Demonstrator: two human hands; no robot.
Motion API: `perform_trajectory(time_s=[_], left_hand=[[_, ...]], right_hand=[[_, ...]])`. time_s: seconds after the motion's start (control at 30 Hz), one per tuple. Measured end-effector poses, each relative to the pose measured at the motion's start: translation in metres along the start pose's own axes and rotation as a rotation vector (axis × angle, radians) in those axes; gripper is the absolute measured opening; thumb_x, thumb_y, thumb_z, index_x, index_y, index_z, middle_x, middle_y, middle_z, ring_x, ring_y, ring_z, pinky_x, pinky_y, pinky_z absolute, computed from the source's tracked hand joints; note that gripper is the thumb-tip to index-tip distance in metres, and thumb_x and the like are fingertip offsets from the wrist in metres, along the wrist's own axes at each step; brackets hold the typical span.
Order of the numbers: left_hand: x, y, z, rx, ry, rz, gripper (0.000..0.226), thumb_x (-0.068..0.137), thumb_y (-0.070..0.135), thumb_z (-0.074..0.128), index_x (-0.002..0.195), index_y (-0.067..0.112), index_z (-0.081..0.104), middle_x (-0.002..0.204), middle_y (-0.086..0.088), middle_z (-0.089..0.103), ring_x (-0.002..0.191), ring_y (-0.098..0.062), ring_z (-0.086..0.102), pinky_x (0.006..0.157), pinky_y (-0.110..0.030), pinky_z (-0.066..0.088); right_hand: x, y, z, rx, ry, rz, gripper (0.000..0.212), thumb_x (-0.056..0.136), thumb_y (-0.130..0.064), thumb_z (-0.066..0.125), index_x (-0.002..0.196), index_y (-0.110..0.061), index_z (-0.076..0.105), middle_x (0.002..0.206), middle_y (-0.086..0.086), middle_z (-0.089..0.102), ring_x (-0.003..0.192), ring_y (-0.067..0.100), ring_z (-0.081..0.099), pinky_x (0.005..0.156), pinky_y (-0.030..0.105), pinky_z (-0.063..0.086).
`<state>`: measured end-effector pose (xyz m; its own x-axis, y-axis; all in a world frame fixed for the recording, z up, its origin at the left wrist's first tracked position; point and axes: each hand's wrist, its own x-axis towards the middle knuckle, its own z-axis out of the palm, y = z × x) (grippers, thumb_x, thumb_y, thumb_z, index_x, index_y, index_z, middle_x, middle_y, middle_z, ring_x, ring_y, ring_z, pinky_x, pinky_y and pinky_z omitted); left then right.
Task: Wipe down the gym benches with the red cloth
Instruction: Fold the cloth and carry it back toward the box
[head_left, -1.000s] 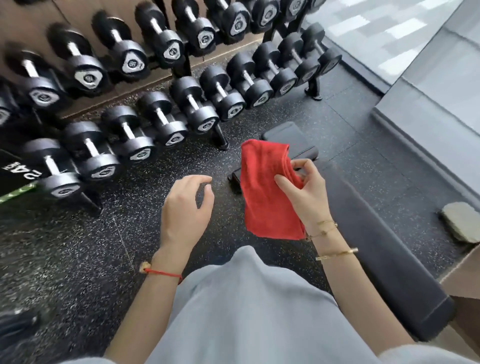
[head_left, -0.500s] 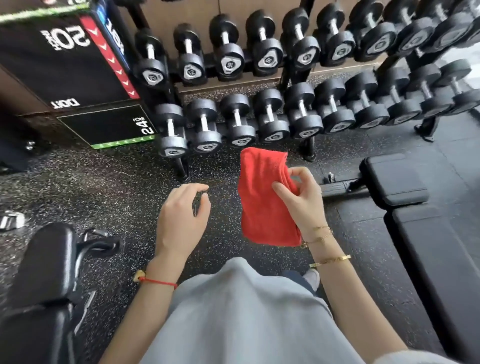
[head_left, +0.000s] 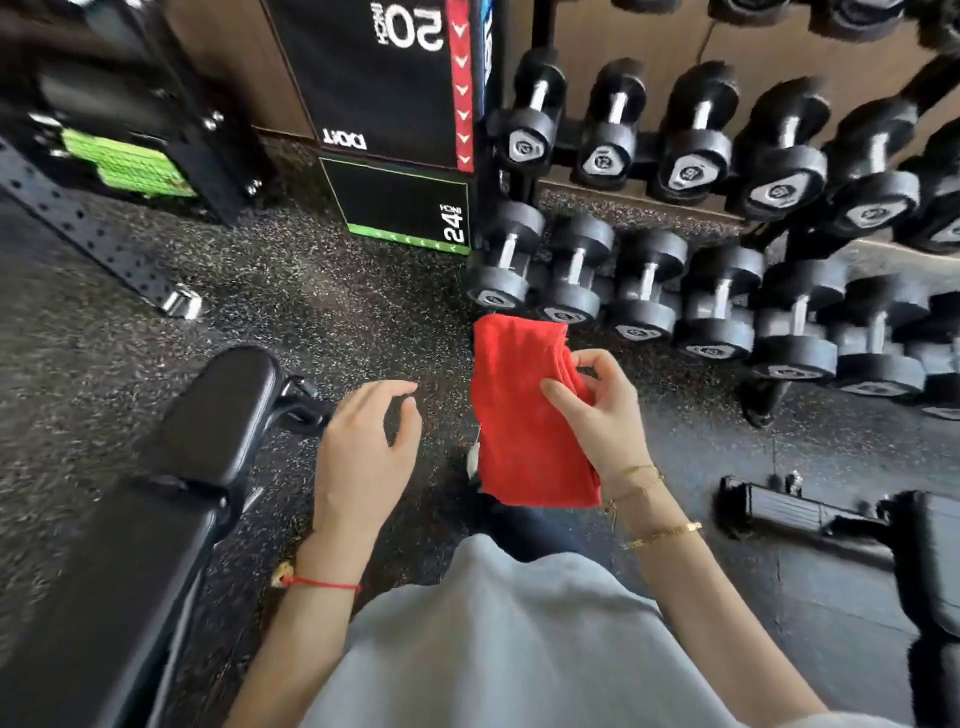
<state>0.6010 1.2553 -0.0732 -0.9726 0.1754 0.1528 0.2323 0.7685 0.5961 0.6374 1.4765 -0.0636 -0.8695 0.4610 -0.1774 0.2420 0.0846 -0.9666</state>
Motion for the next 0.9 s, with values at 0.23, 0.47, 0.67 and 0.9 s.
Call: perform_trajectory(time_s=[0.23,0.47,0.67,0.9], left_hand=[[0.105,-0.047,-0.02,0.023,0.071,-0.095,0.022,0.096,0.02,0.055,0.114,0.018,0.068,0.112,0.004,0.07,0.107,-0.015,0.061,0.093,-0.024,0.044],[0.228,-0.089,-0.057,0.05,0.107,-0.133,0.021,0.096,0.017,0.056,0.114,0.015,0.068,0.113,0.002,0.069,0.109,-0.019,0.06,0.095,-0.033,0.047],[0.312,-0.129,-0.077,0.053,0.153,-0.143,0.023,0.096,0.019,0.055,0.115,0.015,0.067,0.114,0.002,0.069,0.108,-0.019,0.061,0.094,-0.035,0.05],[0.413,-0.188,-0.09,0.041,0.199,-0.154,0.023,0.097,0.021,0.053,0.114,0.017,0.067,0.114,0.004,0.069,0.107,-0.017,0.062,0.091,-0.034,0.053]], right_hand=[[0.109,-0.032,0.084,-0.009,-0.143,-0.022,0.018,0.083,-0.009,0.07,0.09,-0.019,0.057,0.087,0.005,0.071,0.07,0.01,0.065,0.066,0.031,0.055],[0.222,-0.088,0.176,0.024,-0.195,-0.05,0.018,0.083,-0.008,0.069,0.091,-0.018,0.056,0.086,0.007,0.071,0.071,0.014,0.063,0.069,0.037,0.054],[0.297,-0.118,0.244,0.035,-0.203,-0.051,0.019,0.083,-0.009,0.069,0.098,-0.01,0.057,0.093,0.014,0.072,0.076,0.018,0.064,0.074,0.044,0.055],[0.378,-0.139,0.324,0.032,-0.226,-0.028,0.019,0.083,-0.008,0.07,0.097,-0.011,0.057,0.092,0.014,0.072,0.077,0.02,0.063,0.08,0.051,0.054]])
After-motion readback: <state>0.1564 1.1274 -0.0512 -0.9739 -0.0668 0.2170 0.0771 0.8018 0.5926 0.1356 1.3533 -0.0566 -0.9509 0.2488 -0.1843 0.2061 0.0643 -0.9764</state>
